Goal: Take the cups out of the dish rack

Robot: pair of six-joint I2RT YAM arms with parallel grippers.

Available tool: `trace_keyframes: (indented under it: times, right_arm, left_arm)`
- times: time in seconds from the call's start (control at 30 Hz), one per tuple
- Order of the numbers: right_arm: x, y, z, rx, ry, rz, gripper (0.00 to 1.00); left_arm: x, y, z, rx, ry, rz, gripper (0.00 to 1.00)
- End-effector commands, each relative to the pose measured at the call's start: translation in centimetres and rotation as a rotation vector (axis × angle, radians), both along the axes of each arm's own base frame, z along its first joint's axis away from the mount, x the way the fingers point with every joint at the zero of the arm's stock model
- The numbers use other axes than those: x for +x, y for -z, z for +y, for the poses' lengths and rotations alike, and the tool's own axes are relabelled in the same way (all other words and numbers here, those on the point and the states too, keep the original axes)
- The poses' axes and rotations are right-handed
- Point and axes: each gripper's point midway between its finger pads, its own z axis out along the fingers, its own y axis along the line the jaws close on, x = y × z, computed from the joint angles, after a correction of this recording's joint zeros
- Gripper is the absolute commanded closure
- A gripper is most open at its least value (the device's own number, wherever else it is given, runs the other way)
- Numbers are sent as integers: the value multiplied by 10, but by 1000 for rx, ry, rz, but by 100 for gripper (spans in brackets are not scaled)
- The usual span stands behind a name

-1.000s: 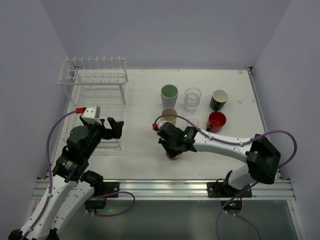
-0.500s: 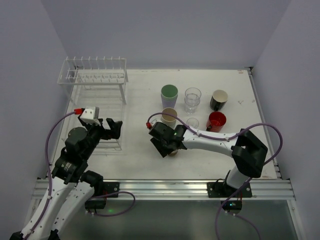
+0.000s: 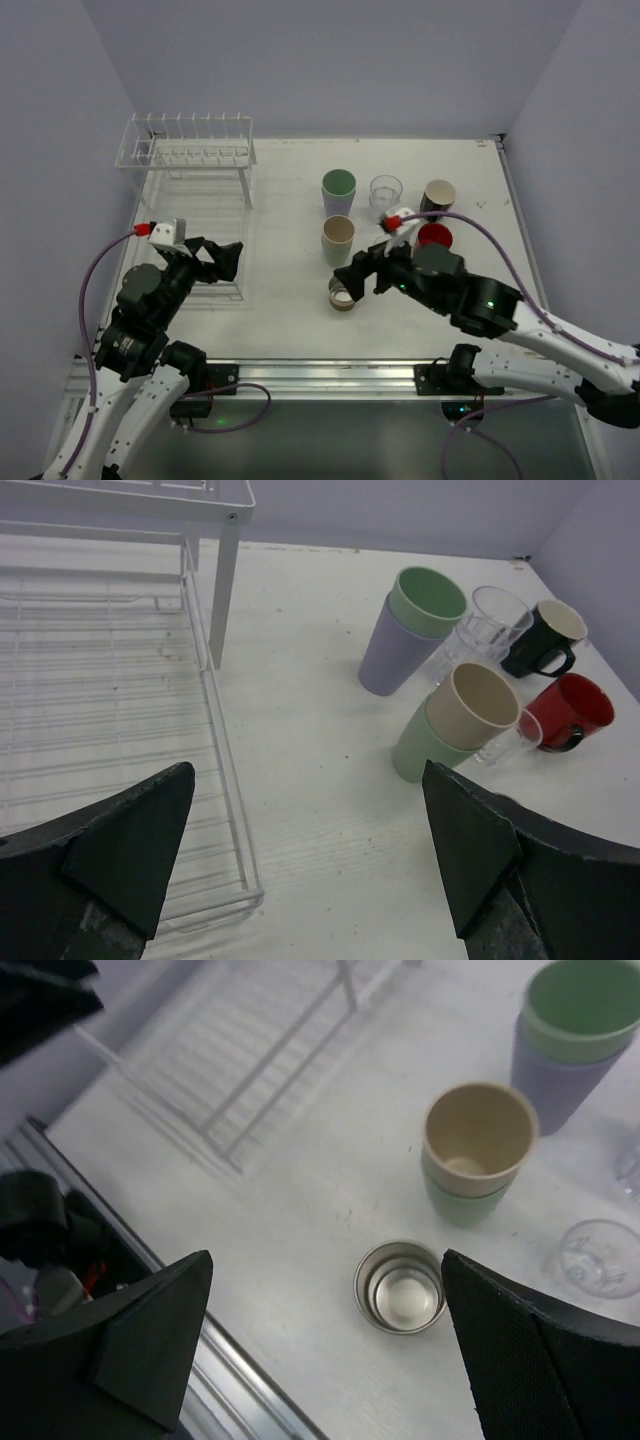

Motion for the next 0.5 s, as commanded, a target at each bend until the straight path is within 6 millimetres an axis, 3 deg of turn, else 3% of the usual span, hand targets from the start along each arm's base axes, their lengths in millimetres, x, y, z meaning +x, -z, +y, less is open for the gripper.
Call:
trace_keyframes:
  times: [0.0, 0.03, 0.07, 0.2, 0.3, 0.47]
  right_arm:
    - [9, -60, -53, 244, 189, -179, 1]
    - [9, -67, -66, 285, 227, -209, 1]
    - [1, -87, -85, 354, 230, -257, 1]
    - [-13, -116, -130, 498, 283, -324, 1]
    - [-17, -124, -158, 550, 348, -352, 1]
    - [-20, -124, -183, 613, 417, -359, 1]
  left_arm:
    - [-12, -55, -12, -86, 79, -95, 0]
    - [-18, -76, -11, -102, 83, -137, 0]
    - [-20, -84, -9, -107, 84, -151, 0]
    - [-38, -134, 0, -135, 72, -243, 0]
    - [-46, -146, 6, -144, 59, -267, 0]
    - [-58, -149, 11, -157, 55, -293, 0]
